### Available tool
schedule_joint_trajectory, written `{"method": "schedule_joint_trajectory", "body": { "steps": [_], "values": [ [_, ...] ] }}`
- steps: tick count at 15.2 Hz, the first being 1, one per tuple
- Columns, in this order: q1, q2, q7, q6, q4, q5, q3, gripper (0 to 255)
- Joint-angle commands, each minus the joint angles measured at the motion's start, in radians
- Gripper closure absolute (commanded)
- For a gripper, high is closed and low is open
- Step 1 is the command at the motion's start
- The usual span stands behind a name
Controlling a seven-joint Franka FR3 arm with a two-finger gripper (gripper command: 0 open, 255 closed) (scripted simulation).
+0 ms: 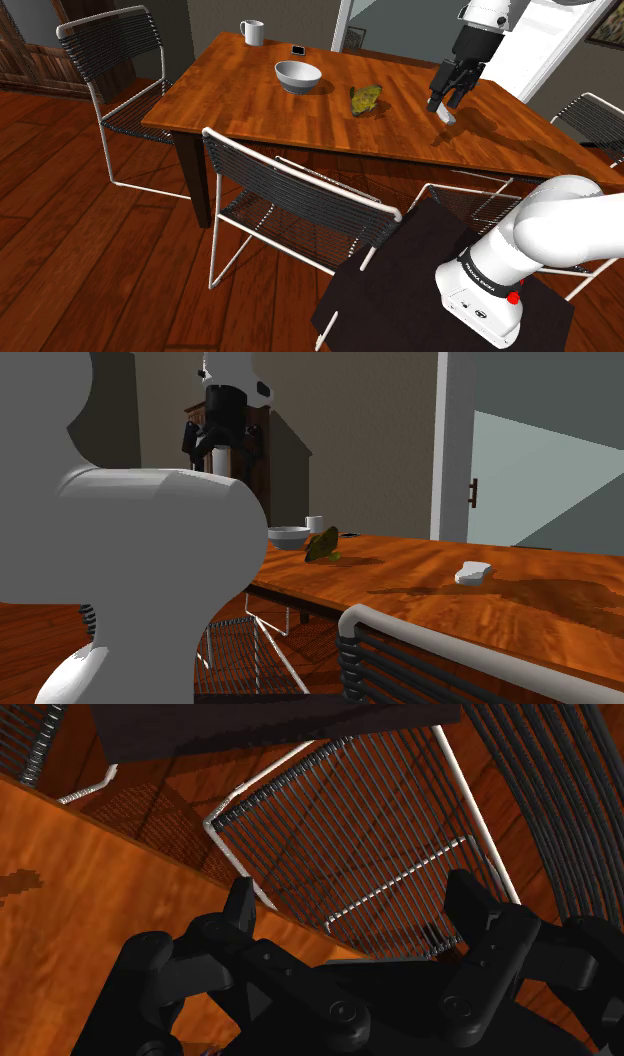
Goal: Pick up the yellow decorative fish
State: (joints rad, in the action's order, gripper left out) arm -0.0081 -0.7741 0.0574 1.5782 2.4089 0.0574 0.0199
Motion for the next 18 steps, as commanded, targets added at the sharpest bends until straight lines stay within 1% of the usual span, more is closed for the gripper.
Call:
{"method": "schedule_joint_trajectory", "body": {
  "steps": [1, 6, 10, 14, 18],
  "values": [
    [0.000, 0.000, 0.000, 0.000, 0.000, 0.000, 0.000, 0],
    [-0.032, 0.135, -0.003, 0.162, -0.022, 0.016, 0.054, 0],
    [-0.051, 0.252, -0.012, 0.279, -0.059, 0.042, 0.098, 0],
    [-0.063, 0.373, -0.028, 0.380, -0.113, 0.083, 0.145, 0],
    [-0.072, 0.497, -0.055, 0.465, -0.181, 0.142, 0.192, 0]
  ]
}}
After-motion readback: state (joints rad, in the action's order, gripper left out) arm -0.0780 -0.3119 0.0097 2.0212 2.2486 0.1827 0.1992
